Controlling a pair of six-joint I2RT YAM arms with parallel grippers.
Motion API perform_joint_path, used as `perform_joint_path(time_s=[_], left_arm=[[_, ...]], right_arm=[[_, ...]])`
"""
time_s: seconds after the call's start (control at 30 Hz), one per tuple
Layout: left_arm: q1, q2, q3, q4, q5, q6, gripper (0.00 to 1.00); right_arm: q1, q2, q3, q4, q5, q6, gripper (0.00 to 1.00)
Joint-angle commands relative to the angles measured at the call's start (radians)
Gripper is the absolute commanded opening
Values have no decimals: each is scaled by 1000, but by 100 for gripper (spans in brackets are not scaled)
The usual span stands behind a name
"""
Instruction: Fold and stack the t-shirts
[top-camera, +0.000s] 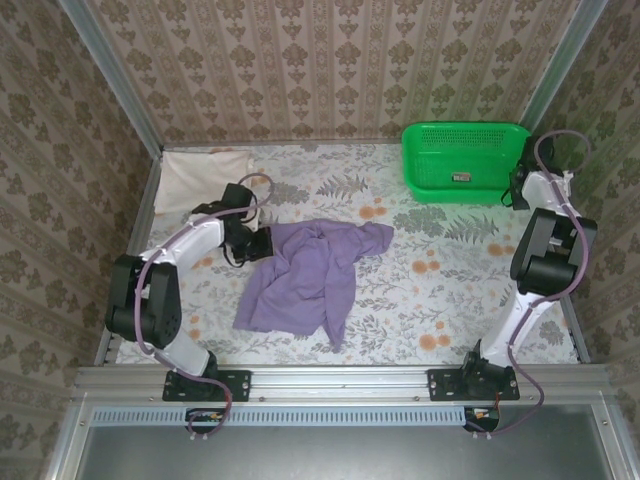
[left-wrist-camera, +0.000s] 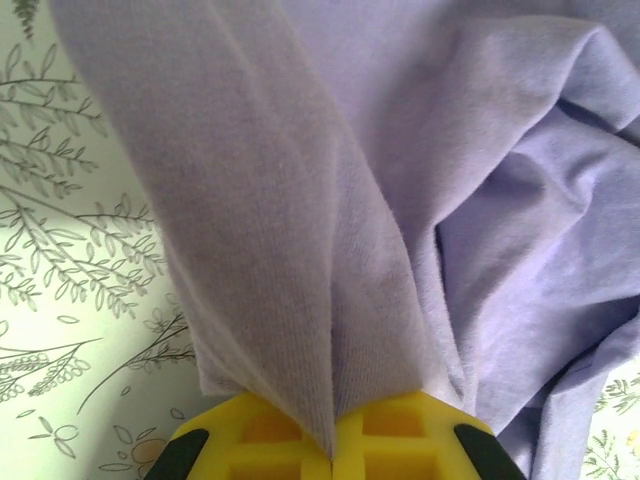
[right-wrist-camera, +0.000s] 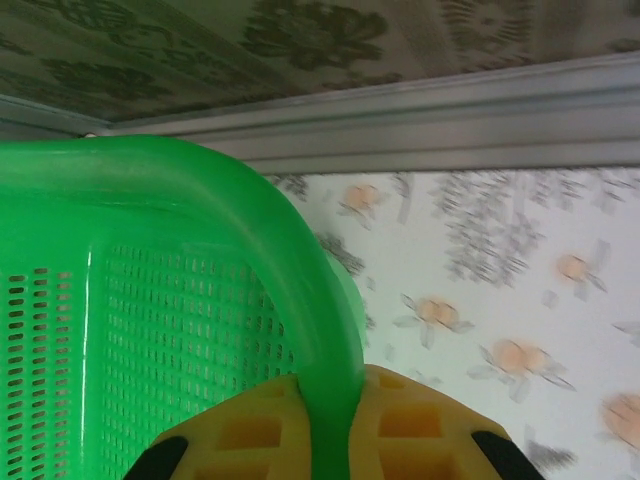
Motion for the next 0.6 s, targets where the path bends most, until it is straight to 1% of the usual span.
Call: perform_joint_path(time_s=[0.0,0.1,0.23,0.3,0.4,0.43,0.57], left_arm=[[-9,14,41,-8,14,19,0],[-10,16,53,-12,-1,7,0],[-12,18,64,-22,-9,-3,0],[-13,17,70,-28,-12,-6,0],[-13,11,76,-39,-26,-8,0],[-13,8,76,-39,-32,-9,0],[-14,16,88,-43,-42,-14,0]], right_arm=[[-7,64,102,-27,57,-73,4],[-14,109,172,-46,64,-94,4],[-31,148,246,-101,70,-81,4],[-42,142,253,-134,87,-67,4],[-55,114,208,-109,89,-41,5],[-56,113,200,-99,89,-42,9],[-62,146,225,-108,74,-53,33]])
